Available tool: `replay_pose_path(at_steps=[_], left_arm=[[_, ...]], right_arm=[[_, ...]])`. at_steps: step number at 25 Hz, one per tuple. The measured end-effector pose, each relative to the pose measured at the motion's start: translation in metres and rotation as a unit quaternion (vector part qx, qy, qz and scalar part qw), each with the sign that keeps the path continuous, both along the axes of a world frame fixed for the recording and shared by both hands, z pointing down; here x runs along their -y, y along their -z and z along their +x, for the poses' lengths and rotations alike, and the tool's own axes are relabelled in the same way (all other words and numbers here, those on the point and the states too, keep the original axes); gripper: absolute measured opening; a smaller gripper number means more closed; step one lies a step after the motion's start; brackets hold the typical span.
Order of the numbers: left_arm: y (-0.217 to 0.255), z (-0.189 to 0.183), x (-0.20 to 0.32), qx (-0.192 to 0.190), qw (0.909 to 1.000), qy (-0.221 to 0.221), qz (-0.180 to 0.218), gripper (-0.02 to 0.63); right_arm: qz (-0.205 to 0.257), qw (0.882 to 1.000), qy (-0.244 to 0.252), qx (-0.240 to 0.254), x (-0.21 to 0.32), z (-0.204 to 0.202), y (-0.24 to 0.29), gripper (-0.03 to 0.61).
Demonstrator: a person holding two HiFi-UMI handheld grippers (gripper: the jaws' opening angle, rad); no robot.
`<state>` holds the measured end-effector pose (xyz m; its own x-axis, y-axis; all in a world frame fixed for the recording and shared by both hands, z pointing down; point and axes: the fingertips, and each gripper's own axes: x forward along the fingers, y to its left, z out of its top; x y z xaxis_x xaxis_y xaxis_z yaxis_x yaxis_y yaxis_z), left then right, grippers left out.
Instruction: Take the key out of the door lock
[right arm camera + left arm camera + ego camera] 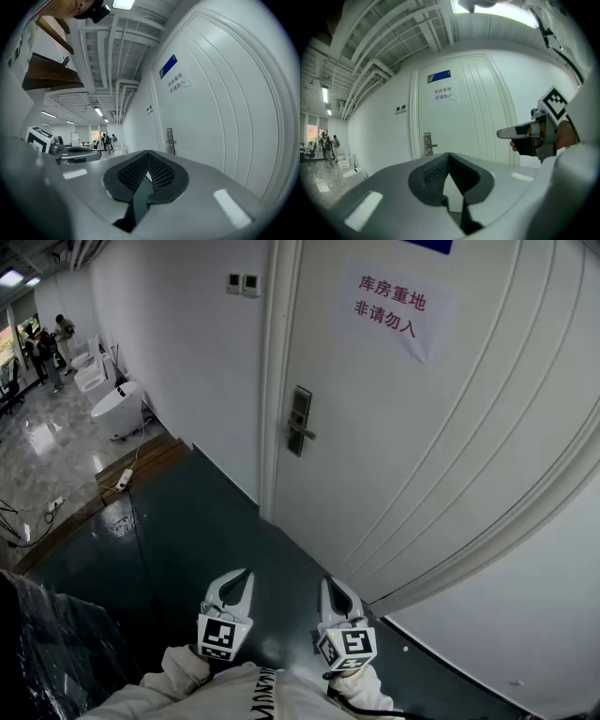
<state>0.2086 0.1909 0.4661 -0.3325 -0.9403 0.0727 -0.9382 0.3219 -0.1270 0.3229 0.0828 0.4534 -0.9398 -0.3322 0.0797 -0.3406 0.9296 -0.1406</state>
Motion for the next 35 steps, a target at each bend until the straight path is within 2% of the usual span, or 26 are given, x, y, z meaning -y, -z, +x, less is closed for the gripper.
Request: replay_pose_path(at_steps=[16, 24, 30, 35], left_arm=[[-0.001, 0.010, 0.012, 0.006, 0.9999, 0.011, -0.011, -0.002], [-0.004, 0.020, 0.017, 0.016, 0.9994, 0.027, -0.017, -0.002], [-0.008, 0.019, 0.020, 0.017, 0.9990, 0.037, -0.019, -0.002], [-0.011, 0.004, 0.030, 0.016, 0.9990, 0.038, -0.016, -0.002]], right_arm=[[-0.017, 1.000, -0.013, 0.011, 0.020, 0.027, -0.004, 0.001], [-0.028, 0.999, 0.002, 0.014, 0.028, 0.042, -0.013, 0.001], [-0.032, 0.999, 0.020, 0.012, 0.031, 0.038, -0.019, 0.000], [-0.034, 0.999, 0.022, 0.011, 0.043, 0.020, -0.024, 0.001]])
